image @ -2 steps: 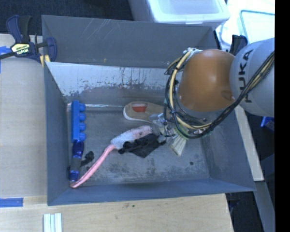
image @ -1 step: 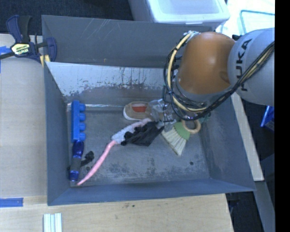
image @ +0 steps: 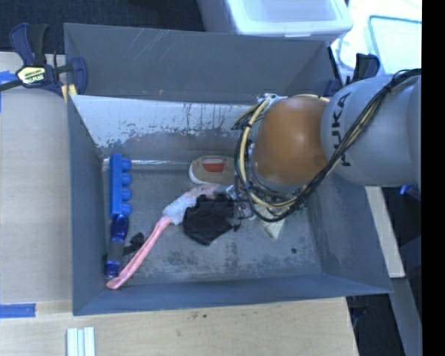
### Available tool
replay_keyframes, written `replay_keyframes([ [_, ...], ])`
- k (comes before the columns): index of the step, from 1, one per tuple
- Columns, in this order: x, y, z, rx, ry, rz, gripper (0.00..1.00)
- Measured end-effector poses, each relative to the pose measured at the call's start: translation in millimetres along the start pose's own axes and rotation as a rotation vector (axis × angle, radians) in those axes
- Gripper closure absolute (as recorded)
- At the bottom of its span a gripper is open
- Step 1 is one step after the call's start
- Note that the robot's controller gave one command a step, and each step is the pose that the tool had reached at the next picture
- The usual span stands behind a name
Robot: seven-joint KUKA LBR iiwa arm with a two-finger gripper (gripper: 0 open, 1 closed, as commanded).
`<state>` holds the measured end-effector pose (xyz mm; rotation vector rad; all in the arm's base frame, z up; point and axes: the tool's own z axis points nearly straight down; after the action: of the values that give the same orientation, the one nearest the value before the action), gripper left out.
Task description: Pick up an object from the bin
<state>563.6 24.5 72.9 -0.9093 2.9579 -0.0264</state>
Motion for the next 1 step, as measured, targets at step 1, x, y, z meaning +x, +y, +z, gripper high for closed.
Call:
replay_keyframes([
  [1,-25.5,-17.7,4.5,-0.001,0.003,0.243,1.00],
])
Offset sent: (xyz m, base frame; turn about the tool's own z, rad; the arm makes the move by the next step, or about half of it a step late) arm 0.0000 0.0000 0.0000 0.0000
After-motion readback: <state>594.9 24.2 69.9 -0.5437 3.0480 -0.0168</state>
